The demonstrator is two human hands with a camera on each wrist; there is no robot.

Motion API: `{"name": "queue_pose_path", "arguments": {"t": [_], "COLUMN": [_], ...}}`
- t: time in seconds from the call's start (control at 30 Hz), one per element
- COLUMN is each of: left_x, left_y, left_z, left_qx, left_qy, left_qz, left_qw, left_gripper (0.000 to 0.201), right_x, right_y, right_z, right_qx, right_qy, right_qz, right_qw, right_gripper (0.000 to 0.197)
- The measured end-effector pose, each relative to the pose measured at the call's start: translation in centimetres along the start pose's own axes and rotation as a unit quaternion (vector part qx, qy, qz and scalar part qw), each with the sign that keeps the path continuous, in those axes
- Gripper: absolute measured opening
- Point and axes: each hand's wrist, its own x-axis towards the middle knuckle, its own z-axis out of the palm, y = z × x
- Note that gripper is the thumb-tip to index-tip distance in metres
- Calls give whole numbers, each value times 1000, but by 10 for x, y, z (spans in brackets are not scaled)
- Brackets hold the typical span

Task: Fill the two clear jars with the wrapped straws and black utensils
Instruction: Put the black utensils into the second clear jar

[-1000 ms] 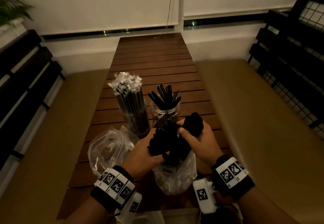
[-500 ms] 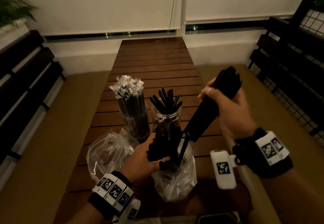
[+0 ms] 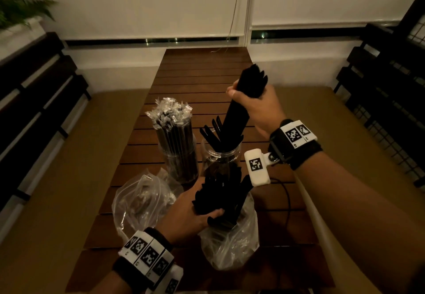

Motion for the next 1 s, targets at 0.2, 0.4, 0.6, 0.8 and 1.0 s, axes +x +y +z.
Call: {"name": "queue_pose_path", "arguments": {"t": [0.2, 0.4, 0.6, 0.8, 1.0], "left_x": [3, 4, 5, 3, -1], "left_y": [-2, -1, -1, -4, -5], "left_z": [-2, -2, 0, 2, 3], "left_qx": [-1, -6, -32, -49, -60], "left_qy": [-11, -14, -15, -15, -23], "left_qz": [-14, -16, -12, -8, -7], "left_qw": [1000, 1000, 999, 999, 998], "left_gripper": [58, 58, 47, 43, 41], "right_x": [4, 3, -23, -100, -164], "right_y": [28, 22, -7, 26, 89], "right_z": [3, -9, -41, -79, -71], "right_qx": [-135, -178, -152, -155, -131], "right_qy": [-103, -140, -67, 26, -40], "right_qz": [42, 71, 36, 84, 164], "right_qw": [985, 972, 985, 984, 977], "right_gripper": [15, 60, 47, 26, 59]}}
